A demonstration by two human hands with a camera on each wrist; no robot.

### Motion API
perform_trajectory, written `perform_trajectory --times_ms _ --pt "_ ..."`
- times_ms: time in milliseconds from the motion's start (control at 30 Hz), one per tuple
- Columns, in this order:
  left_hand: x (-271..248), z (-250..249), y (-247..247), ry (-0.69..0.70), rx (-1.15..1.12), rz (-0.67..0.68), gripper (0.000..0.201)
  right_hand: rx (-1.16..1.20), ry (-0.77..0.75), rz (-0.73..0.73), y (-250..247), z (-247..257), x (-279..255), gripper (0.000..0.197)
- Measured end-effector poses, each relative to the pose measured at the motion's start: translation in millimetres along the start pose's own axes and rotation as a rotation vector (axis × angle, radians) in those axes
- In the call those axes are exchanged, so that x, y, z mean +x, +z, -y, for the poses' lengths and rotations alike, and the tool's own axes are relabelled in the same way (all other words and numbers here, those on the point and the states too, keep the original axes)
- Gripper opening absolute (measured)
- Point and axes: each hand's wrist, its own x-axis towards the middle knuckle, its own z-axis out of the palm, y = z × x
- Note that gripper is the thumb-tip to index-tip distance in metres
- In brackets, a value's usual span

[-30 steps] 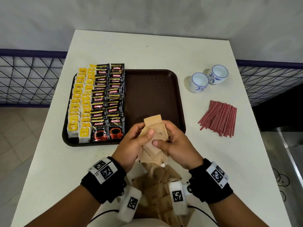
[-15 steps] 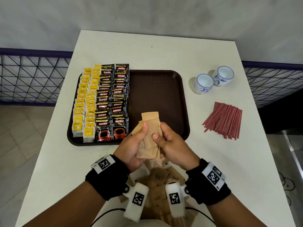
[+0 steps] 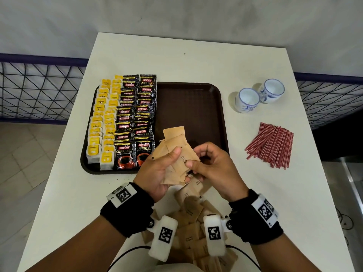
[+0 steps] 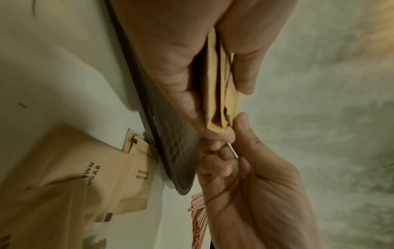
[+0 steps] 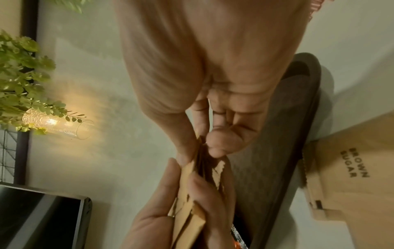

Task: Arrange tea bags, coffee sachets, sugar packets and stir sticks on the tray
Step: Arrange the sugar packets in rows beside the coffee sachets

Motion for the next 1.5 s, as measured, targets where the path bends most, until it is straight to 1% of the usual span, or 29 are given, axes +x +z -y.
perform_trajectory --times_ms 167,300,433,500,600,667,800,867,967,1033,1133,1267,1400,1500 --pt "-1 -3 0 0.016 -0.018 0.011 0.033 0.051 0.028 -0.04 0 1 9 0.018" --pt "-3 -5 -4 0.03 0.011 -0.009 0.025 0.059 0.028 -0.039 -2 4 15 0.014" --pt "-7 -10 -9 0.06 0.037 -0.073 0.028 0.063 0.027 -0.017 -7 16 26 0.013" --pt "-9 -13 -13 0.075 0.048 -0.067 0.035 0.049 0.018 -0.021 -14 25 36 0.012" --pt "-12 -19 -23 0.077 0.033 -0.045 0.042 0.019 0.012 -0.028 -22 44 68 0.011" --pt "-13 -26 -29 0.072 0.05 -0.042 0.045 -0.054 0.011 -0.037 -23 57 99 0.011" --pt "-15 -43 -44 0.06 0.054 -0.032 0.041 -0.322 -0.028 -0.082 -11 78 178 0.014" --pt "-16 -53 -52 0.055 0.074 -0.027 0.038 -0.417 -0.02 -0.089 -1 87 211 0.011" --pt "-16 -67 -63 0.038 0.096 -0.01 0.033 -0.473 0.011 -0.1 9 93 247 0.004" --pt "-14 -74 -71 0.035 0.12 -0.007 0.034 -0.499 0.016 -0.101 15 94 263 0.007" --pt "-12 -80 -79 0.031 0.116 -0.021 0.035 -0.535 0.014 -0.108 22 91 278 0.01" --pt "-12 -81 -84 0.008 0.106 -0.017 0.035 -0.573 0.045 -0.121 28 86 290 0.003" --pt "-10 -83 -83 -0.007 0.109 0.008 0.033 -0.595 0.045 -0.138 31 84 292 0.011" --pt "-8 -82 -82 -0.008 0.124 0.001 0.034 -0.618 0.017 -0.15 34 86 292 0.011"
